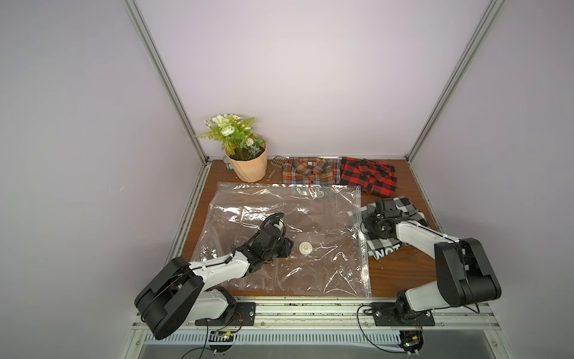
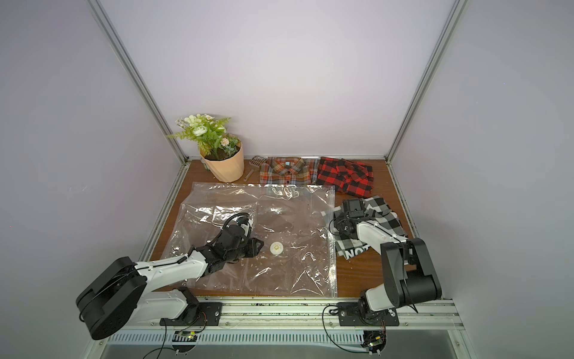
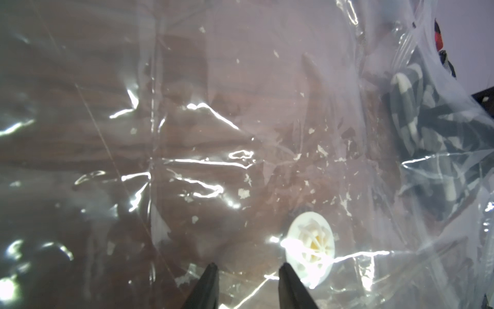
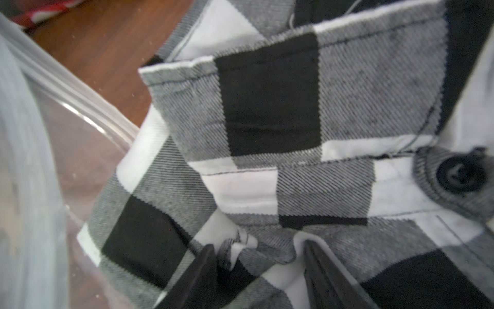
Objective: Take the shirt out of the vacuum bag
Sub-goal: Place the shirt at the center of the board.
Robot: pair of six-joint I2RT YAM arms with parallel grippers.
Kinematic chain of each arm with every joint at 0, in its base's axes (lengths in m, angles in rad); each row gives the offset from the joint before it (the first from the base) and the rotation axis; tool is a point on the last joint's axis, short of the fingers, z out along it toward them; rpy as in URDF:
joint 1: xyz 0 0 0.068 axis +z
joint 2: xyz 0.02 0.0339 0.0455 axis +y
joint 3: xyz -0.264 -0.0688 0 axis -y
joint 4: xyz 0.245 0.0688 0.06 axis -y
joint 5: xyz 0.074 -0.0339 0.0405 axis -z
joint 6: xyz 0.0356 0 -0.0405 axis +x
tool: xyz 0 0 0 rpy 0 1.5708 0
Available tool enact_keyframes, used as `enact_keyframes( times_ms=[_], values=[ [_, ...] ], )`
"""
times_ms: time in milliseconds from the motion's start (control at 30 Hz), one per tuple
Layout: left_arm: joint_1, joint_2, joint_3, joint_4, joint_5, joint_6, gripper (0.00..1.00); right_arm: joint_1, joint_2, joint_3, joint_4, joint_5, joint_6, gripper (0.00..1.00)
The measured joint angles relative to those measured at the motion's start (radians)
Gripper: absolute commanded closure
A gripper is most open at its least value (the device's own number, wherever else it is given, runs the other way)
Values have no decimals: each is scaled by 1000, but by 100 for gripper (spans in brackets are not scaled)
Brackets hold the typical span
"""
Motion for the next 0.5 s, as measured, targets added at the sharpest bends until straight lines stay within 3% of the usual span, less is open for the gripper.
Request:
enact_keyframes(
  times_ms=[267,500],
  values=[
    [0,-23,-5,-5,-5,0,61,2,119,116,42,-7,43,42],
    [0,-37,-9,-8,-6,0,59,-5,38,99,6,-37,47,36]
  ],
)
